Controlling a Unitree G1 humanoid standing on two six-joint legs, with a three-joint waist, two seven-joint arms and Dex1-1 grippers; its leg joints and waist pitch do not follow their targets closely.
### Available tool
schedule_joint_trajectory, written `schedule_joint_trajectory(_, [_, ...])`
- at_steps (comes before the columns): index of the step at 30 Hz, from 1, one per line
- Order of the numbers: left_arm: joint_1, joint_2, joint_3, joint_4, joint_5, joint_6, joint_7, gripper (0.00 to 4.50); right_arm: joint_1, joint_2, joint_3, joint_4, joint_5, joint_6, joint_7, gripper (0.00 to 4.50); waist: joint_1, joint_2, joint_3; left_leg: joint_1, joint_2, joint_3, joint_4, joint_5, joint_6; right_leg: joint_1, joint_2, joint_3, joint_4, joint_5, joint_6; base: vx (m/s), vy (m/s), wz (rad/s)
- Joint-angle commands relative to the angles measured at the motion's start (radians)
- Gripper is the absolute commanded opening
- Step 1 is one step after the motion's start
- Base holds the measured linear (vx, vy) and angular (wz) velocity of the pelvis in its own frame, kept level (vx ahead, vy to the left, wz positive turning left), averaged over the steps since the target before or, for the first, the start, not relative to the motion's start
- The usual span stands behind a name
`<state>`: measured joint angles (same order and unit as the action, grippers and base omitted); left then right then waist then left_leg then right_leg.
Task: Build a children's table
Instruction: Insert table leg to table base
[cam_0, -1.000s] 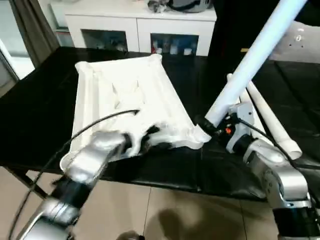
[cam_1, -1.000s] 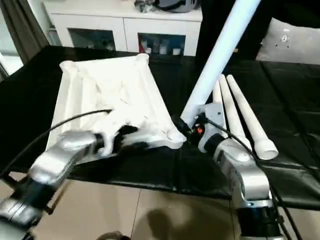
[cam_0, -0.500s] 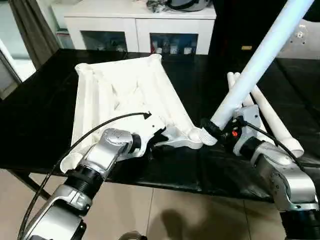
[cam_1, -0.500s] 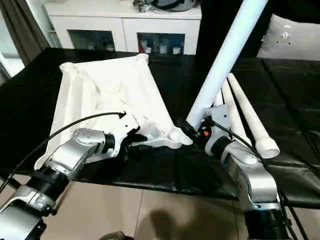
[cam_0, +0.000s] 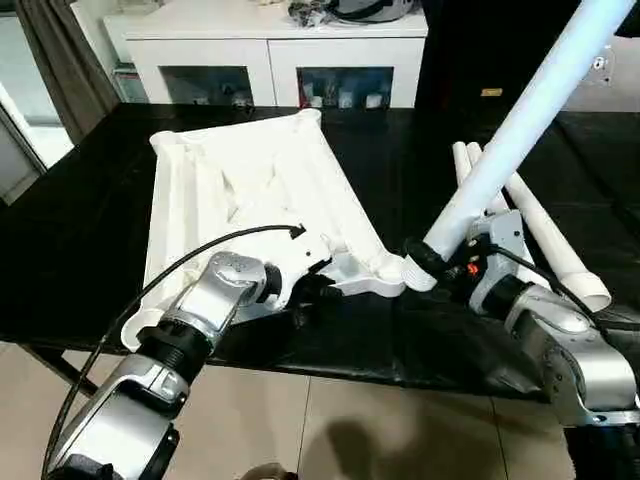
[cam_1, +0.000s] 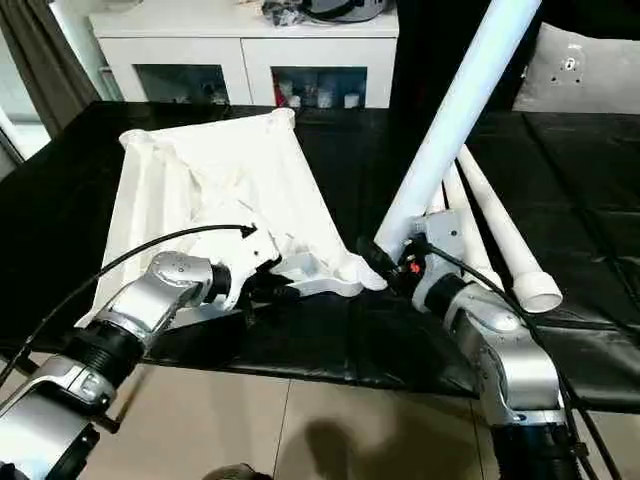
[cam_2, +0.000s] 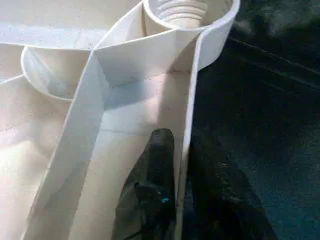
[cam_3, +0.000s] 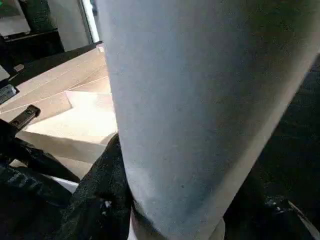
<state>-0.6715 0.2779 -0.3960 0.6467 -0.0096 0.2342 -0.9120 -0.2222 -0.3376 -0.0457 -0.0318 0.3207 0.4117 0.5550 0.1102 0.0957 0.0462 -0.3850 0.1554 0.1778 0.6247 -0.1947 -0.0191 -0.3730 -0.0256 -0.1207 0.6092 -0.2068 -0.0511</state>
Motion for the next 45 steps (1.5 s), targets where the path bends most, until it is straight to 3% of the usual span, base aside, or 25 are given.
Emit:
schedule_joint_trajectory(1, [0.001,0.026,-0.007,0.027,0.030,0.001,0.002,0.25,0.001,-0.003,0.002,-0.021,0.015,0.003,0.011,1.91,0.002,-0.011,-0.062,0.016,0.096,-0.056,-0.075,-0.158,0.080,0.042,-0.156,0.082,-0.105,-0.299,-0.045,0.000,0.000,0.00])
schedule_joint_trajectory(4, [0.006,0.028,-0.003,0.025,0.030,-0.006,-0.008,0.17,-0.006,-0.001,0.009,-0.020,0.020,0.011,0.020,1.91,0.000,-0.012,-0.065,0.015,0.096,-0.055,-0.074,-0.148,0.083,0.043,-0.157,0.082,-0.103,-0.276,-0.053,0.000,0.000,0.00])
schedule_joint_trajectory(5, [0.013,0.032,-0.002,0.011,0.023,-0.008,-0.025,0.03,-0.016,-0.001,0.016,-0.016,0.023,0.019,0.029,1.91,-0.001,-0.019,-0.065,0.013,0.098,-0.056,-0.075,-0.143,0.086,0.045,-0.158,0.082,-0.101,-0.264,-0.056,0.000,0.000,0.00])
schedule_joint_trajectory(8, [0.048,0.060,-0.004,-0.050,0.002,-0.042,-0.103,0.00,-0.063,0.002,0.039,0.004,0.039,0.054,0.063,1.91,-0.007,-0.016,-0.069,0.005,0.096,-0.058,-0.073,-0.110,0.101,0.050,-0.162,0.082,-0.090,-0.209,-0.073,0.000,0.000,0.00])
schedule_joint_trajectory(10, [0.069,0.081,-0.008,-0.084,-0.005,-0.065,-0.144,0.00,-0.089,0.001,0.055,0.016,0.043,0.069,0.085,1.91,-0.009,-0.014,-0.068,0.009,0.096,-0.052,-0.071,-0.097,0.112,0.043,-0.156,0.083,-0.092,-0.191,-0.078,0.000,0.000,0.00])
schedule_joint_trajectory(12, [0.099,0.109,-0.008,-0.130,-0.020,-0.084,-0.186,0.00,-0.121,-0.014,0.093,0.043,0.025,0.070,0.127,1.91,-0.010,-0.012,-0.071,0.006,0.097,-0.055,-0.071,-0.091,0.107,0.047,-0.159,0.082,-0.083,-0.174,-0.084,0.000,0.000,0.00])
schedule_joint_trajectory(13, [0.110,0.119,-0.007,-0.146,-0.026,-0.093,-0.199,0.00,-0.132,-0.020,0.107,0.054,0.017,0.071,0.142,1.91,-0.008,-0.016,-0.067,0.013,0.098,-0.050,-0.070,-0.097,0.109,0.039,-0.155,0.085,-0.088,-0.184,-0.080,0.000,0.000,0.00])
schedule_joint_trajectory(16, [0.131,0.133,0.002,-0.169,-0.035,-0.120,-0.209,0.00,-0.158,-0.017,0.119,0.077,0.017,0.089,0.159,1.91,0.001,-0.015,-0.069,0.013,0.104,-0.053,-0.072,-0.088,0.106,0.040,-0.156,0.085,-0.081,-0.176,-0.084,0.000,0.000,0.00])
schedule_joint_trajectory(19, [0.155,0.152,0.009,-0.191,-0.024,-0.144,-0.205,0.00,-0.186,-0.034,0.158,0.092,0.019,0.125,0.214,1.91,0.008,-0.026,-0.070,0.010,0.103,-0.050,-0.071,-0.075,0.110,0.043,-0.159,0.086,-0.074,-0.151,-0.088,0.000,0.000,0.00])
schedule_joint_trajectory(20, [0.158,0.154,0.009,-0.192,-0.022,-0.145,-0.203,0.00,-0.189,-0.037,0.163,0.092,0.021,0.131,0.222,1.91,0.009,-0.025,-0.069,0.010,0.102,-0.048,-0.071,-0.073,0.110,0.041,-0.159,0.086,-0.075,-0.156,-0.084,0.000,0.000,0.00])
schedule_joint_trajectory(23, [0.171,0.160,0.021,-0.207,-0.018,-0.138,-0.199,0.00,-0.206,-0.057,0.199,0.097,0.027,0.157,0.271,1.91,0.008,-0.036,-0.067,0.008,0.097,-0.045,-0.071,-0.069,0.111,0.043,-0.157,0.085,-0.080,-0.193,-0.065,0.000,0.000,0.00])
schedule_joint_trajectory(26, [0.173,0.162,0.030,-0.204,-0.017,-0.132,-0.199,0.00,-0.213,-0.068,0.217,0.107,0.016,0.156,0.292,1.91,0.008,-0.036,-0.066,0.009,0.095,-0.044,-0.071,-0.069,0.111,0.041,-0.155,0.085,-0.084,-0.226,-0.047,0.000,0.000,0.00])
schedule_joint_trajectory(36, [0.166,0.153,0.039,-0.200,-0.024,-0.126,-0.195,0.00,-0.206,-0.103,0.230,0.111,-0.001,0.155,0.323,1.91,0.008,-0.037,-0.067,0.007,0.093,-0.044,-0.068,-0.057,0.116,0.041,-0.153,0.084,-0.084,-0.220,-0.039,0.000,0.000,0.00])
schedule_joint_trajectory(37, [0.165,0.153,0.039,-0.201,-0.026,-0.124,-0.198,0.00,-0.207,-0.102,0.230,0.118,-0.005,0.152,0.320,1.91,0.009,-0.030,-0.068,0.008,0.093,-0.045,-0.068,-0.055,0.115,0.041,-0.153,0.084,-0.083,-0.217,-0.041,0.000,0.000,0.00])
schedule_joint_trajectory(38, [0.165,0.152,0.040,-0.203,-0.028,-0.121,-0.201,0.00,-0.209,-0.100,0.232,0.130,-0.011,0.144,0.317,1.91,0.008,-0.033,-0.068,0.008,0.094,-0.045,-0.068,-0.057,0.116,0.039,-0.151,0.083,-0.084,-0.211,-0.043,0.000,0.000,0.00])
schedule_joint_trajectory(44, [0.164,0.151,0.046,-0.202,-0.032,-0.117,-0.203,0.00,-0.221,-0.063,0.239,0.197,-0.036,0.103,0.288,1.91,0.005,-0.029,-0.067,0.008,0.092,-0.045,-0.068,-0.079,0.108,0.041,-0.154,0.081,-0.088,-0.231,-0.053,0.000,0.000,0.00])
schedule_joint_trajectory(45, [0.164,0.151,0.047,-0.200,-0.032,-0.115,-0.200,0.27,-0.220,-0.056,0.240,0.203,-0.037,0.099,0.284,1.91,0.003,-0.028,-0.066,0.009,0.093,-0.046,-0.069,-0.082,0.104,0.041,-0.153,0.081,-0.089,-0.239,-0.052,0.000,0.000,0.00])
